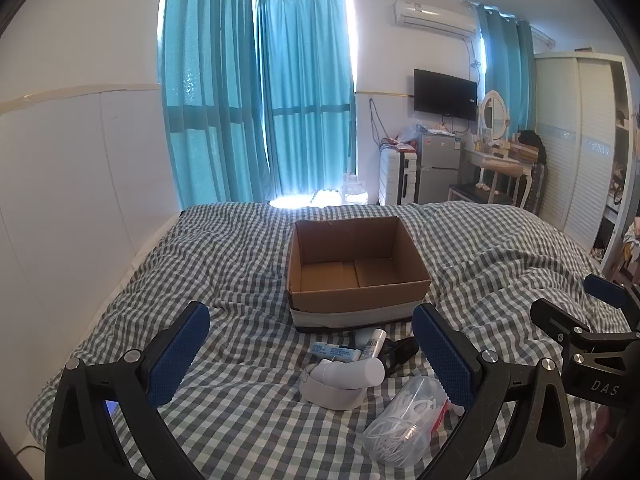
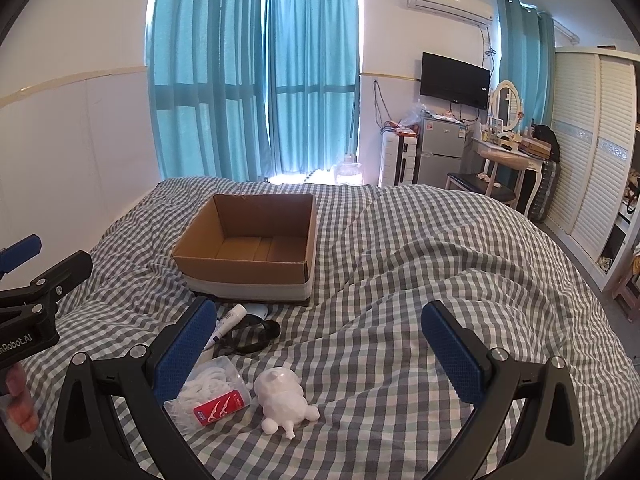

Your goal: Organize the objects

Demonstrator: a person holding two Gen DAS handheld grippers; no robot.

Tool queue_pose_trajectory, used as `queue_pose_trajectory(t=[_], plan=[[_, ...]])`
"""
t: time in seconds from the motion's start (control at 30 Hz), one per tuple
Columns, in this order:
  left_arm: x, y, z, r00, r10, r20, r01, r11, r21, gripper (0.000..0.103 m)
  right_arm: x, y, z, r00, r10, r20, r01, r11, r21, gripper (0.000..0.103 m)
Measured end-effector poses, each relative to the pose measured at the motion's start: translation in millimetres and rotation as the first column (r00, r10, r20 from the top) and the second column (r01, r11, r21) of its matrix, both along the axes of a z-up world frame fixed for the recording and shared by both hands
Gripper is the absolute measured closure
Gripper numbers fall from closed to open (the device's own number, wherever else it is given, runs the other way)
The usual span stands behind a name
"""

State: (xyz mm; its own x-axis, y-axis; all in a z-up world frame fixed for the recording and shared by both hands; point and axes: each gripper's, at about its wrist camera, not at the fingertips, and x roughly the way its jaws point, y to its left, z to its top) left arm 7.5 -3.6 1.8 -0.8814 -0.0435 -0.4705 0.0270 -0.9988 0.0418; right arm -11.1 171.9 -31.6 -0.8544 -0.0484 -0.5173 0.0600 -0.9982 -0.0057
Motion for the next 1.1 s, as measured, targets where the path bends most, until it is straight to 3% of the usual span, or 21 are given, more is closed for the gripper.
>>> queue_pose_trajectory(t=[0.8,1.1], plan=[[2,-4,0,1.0,0.012,-0.006,-0.012,1.0,-0.002,0.0,4,-7,2,1.0,0.025,-0.017,-0.025,1.0,0.003,0.0],[3,-4,2,1.0,0.001,-0.009,-0.001,1.0,0.003,0.0,9,-1,9,0.998,-0.028,-0.058,0.028,1.0,-0.001,0.0]])
